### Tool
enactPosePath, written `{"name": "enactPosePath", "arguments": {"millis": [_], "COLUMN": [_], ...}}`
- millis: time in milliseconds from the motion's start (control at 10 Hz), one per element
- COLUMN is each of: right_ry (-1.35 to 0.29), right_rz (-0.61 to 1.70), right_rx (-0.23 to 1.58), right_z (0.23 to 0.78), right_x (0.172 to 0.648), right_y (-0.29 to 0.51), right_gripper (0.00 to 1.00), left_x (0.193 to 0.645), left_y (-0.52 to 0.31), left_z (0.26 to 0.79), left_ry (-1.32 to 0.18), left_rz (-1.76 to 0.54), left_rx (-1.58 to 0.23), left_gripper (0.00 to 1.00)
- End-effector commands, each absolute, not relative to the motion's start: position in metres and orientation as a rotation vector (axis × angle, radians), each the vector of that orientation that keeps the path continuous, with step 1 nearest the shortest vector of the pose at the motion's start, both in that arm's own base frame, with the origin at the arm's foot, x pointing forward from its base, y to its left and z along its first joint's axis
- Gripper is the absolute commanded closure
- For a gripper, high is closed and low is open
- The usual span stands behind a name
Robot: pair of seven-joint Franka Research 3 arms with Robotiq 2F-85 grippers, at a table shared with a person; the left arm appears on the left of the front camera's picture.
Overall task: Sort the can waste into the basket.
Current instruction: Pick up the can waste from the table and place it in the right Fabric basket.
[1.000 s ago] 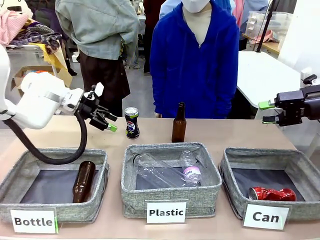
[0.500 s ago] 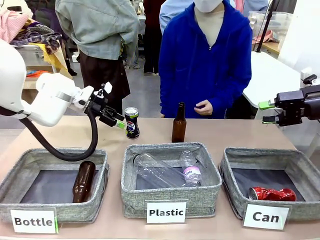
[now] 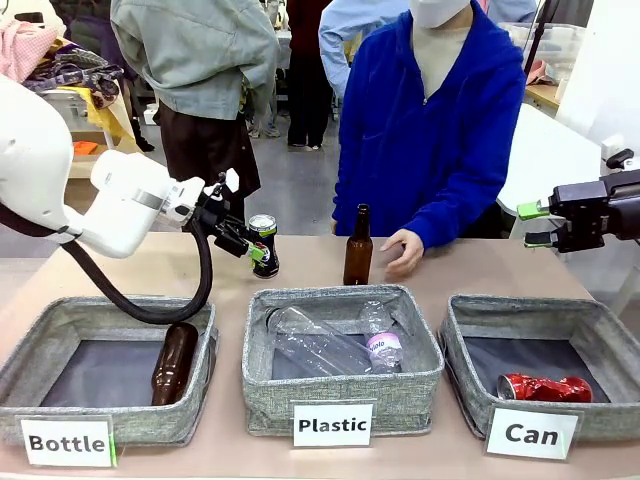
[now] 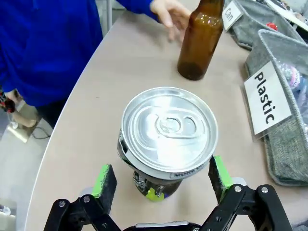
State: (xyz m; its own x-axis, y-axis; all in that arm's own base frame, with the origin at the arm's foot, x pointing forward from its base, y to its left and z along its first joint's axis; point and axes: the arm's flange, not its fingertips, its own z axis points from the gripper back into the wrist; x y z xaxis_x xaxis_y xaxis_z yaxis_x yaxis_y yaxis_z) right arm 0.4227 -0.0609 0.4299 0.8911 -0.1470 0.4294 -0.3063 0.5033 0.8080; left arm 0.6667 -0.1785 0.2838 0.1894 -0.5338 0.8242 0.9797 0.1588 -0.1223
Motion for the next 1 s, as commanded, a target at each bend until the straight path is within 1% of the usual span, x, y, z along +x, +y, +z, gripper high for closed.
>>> {"name": "enactPosePath", "arguments": {"millis": [0,500,600,700,800,900], "right_ry": [-0.497,-0.497,-0.497,-0.497,-0.497,-0.497], "right_rz": [0.12,0.12,0.12,0.12,0.12,0.12], "right_rx": [1.052,1.052,1.052,1.052,1.052,1.052], "right_z": [0.4313,0.4313,0.4313,0.4313,0.4313,0.4313], "right_x": [0.4215,0.4215,0.4215,0.4215,0.4215,0.4215], "right_y": [-0.062,-0.062,-0.062,-0.062,-0.062,-0.062], "right_gripper": [0.0,0.0,0.0,0.0,0.0,0.0], "left_x": [0.6727,0.6743,0.6744,0.6738,0.672,0.6681], "left_y": [-0.1843,-0.1909,-0.1904,-0.19,-0.1899,-0.1879], "left_z": [0.2788,0.2738,0.2751,0.276,0.2769,0.2807], "left_ry": [-0.767,-0.868,-0.886,-0.893,-0.909,-0.925], "left_rz": [-1.237,-1.273,-1.276,-1.278,-1.282,-1.294], "left_rx": [-0.765,-0.835,-0.837,-0.85,-0.858,-0.865], "left_gripper": [0.0,0.0,0.59,0.58,1.0,1.0]}}
